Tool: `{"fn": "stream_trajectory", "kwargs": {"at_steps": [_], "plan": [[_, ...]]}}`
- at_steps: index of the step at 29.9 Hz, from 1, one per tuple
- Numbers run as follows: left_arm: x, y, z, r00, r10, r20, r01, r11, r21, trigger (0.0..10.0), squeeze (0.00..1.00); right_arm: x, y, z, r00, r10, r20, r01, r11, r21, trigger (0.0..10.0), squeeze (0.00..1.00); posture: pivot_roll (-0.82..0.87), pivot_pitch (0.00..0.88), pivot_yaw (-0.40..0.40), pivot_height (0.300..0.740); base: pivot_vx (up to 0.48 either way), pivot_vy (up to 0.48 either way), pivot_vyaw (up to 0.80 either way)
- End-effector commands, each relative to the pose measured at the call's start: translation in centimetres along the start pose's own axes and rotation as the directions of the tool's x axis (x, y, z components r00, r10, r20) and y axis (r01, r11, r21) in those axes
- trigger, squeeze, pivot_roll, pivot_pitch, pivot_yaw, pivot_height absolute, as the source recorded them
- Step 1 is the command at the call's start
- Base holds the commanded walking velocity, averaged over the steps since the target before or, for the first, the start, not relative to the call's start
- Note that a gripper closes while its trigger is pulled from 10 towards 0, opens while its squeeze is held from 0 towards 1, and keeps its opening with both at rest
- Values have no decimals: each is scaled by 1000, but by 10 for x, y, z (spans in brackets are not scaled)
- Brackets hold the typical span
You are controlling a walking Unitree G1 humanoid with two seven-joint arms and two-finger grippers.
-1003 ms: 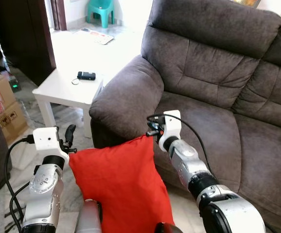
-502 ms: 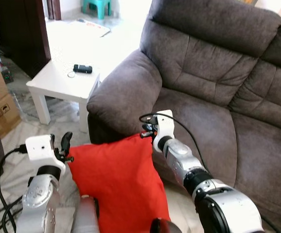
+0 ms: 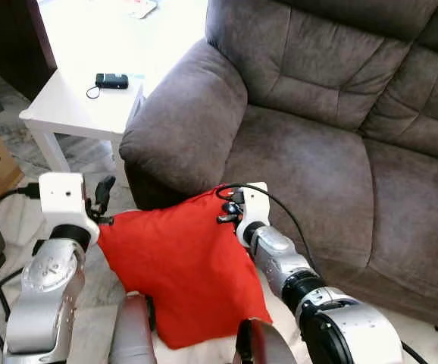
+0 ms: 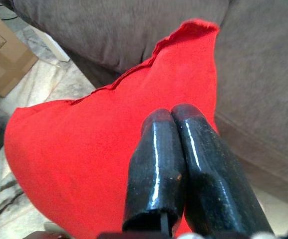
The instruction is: Move the pillow to the sofa from floor
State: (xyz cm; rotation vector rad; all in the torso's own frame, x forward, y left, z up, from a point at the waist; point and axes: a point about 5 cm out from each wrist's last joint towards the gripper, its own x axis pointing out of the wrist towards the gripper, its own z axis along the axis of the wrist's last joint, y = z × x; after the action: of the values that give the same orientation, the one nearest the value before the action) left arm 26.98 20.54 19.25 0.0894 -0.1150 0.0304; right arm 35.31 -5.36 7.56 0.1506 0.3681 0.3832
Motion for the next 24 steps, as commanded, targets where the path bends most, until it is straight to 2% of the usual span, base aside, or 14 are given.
{"fn": "stream_trajectory", "kwargs": {"at_steps": [1, 7, 9, 15, 24], "plan": [[-3, -7, 5, 999, -36, -2, 36, 999, -22, 10000, 0, -1, -2, -6, 1000, -14, -17, 14, 1000, 25, 10000, 0, 208, 267, -193, 626, 0, 0, 0], [-5, -8, 11, 1000, -21, -9, 20, 998, -63, 10000, 0, 1, 5, -3, 1000, -3, 2, 3, 993, 117, 10000, 0, 222, 294, -192, 626, 0, 0, 0], [-6, -8, 14, 1000, -21, -9, 20, 996, -82, 10000, 0, 2, 9, 1, 1000, 7, 23, -11, 986, 164, 10000, 1000, 225, 296, -191, 626, 0, 0, 0], [-8, -10, 19, 1000, -18, -14, 16, 994, -112, 10000, 0, 5, 16, 12, 997, 36, 72, -52, 971, 233, 10000, 1000, 227, 305, -197, 626, 0, 0, 0], [-10, -14, 22, 1000, -24, -14, 21, 988, -153, 10000, 0, 6, 22, 19, 991, 79, 107, -100, 972, 212, 10000, 1000, 227, 316, -205, 626, 0, 0, 0]]}}
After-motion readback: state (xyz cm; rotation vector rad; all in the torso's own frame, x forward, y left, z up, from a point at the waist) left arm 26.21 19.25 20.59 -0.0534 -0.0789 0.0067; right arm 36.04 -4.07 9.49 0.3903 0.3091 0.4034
